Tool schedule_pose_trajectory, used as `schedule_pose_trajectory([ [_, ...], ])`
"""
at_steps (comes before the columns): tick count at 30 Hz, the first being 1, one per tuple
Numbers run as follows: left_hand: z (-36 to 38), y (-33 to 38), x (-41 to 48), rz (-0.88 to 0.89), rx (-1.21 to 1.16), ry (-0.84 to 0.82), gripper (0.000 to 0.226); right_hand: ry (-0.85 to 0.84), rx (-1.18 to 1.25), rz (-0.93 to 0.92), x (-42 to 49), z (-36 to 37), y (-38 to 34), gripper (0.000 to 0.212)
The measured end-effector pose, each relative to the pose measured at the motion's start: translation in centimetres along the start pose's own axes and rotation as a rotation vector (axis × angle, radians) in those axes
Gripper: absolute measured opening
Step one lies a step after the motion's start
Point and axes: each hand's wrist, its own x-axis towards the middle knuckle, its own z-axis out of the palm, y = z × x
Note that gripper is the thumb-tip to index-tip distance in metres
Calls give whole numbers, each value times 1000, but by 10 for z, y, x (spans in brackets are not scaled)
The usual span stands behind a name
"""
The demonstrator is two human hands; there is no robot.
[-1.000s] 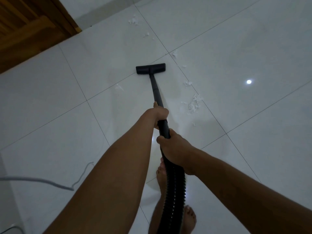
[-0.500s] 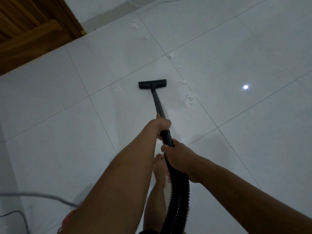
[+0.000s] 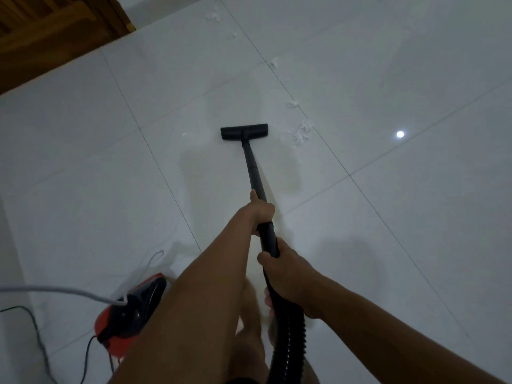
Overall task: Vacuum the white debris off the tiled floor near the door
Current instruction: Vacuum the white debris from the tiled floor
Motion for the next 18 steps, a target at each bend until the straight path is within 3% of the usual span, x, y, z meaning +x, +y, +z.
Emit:
schedule_pose_trajectory([
  [18, 62, -174, -57, 46, 45, -28, 80, 115, 111, -1, -82, 108, 162, 28],
])
